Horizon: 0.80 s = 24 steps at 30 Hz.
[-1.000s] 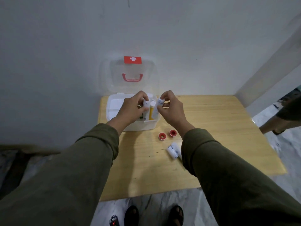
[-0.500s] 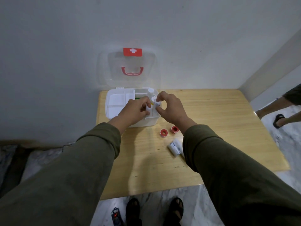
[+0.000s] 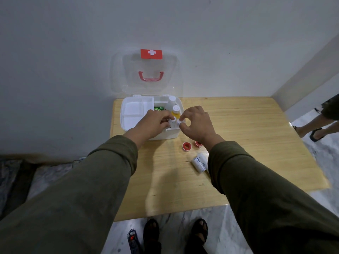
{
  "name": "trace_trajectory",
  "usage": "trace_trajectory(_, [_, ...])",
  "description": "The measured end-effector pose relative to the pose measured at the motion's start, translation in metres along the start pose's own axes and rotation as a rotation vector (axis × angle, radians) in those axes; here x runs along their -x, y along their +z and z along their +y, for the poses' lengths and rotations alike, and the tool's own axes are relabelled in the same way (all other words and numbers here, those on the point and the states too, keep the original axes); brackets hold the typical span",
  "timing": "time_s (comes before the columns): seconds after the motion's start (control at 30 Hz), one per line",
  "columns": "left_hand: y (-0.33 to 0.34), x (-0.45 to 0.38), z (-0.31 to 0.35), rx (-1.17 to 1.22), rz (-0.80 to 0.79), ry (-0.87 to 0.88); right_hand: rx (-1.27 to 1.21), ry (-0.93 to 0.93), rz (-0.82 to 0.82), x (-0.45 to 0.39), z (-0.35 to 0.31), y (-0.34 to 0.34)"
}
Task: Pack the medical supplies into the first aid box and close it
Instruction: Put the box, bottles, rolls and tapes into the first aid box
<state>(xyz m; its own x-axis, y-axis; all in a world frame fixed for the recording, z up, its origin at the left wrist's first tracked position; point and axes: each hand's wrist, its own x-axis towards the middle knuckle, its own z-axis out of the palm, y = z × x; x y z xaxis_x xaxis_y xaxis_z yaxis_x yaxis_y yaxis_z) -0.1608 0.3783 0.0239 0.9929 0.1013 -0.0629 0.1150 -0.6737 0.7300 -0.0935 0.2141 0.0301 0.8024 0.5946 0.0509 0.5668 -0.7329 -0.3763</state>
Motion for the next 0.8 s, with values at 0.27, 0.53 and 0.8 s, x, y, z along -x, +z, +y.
trace_trajectory(0.27, [-0.001,0.002,0.003,0.050,-0.004,-0.006,-0.047,0.022,0.021,0.004,0.002,-0.001])
trace_trajectory(0.53, [0.000,0.004,0.003,0.073,0.005,-0.024,-0.068,0.030,0.024,0.008,0.001,-0.003])
trace_trajectory(0.8, [-0.001,0.005,0.003,0.065,0.016,-0.048,-0.091,0.029,0.047,0.013,0.001,-0.005])
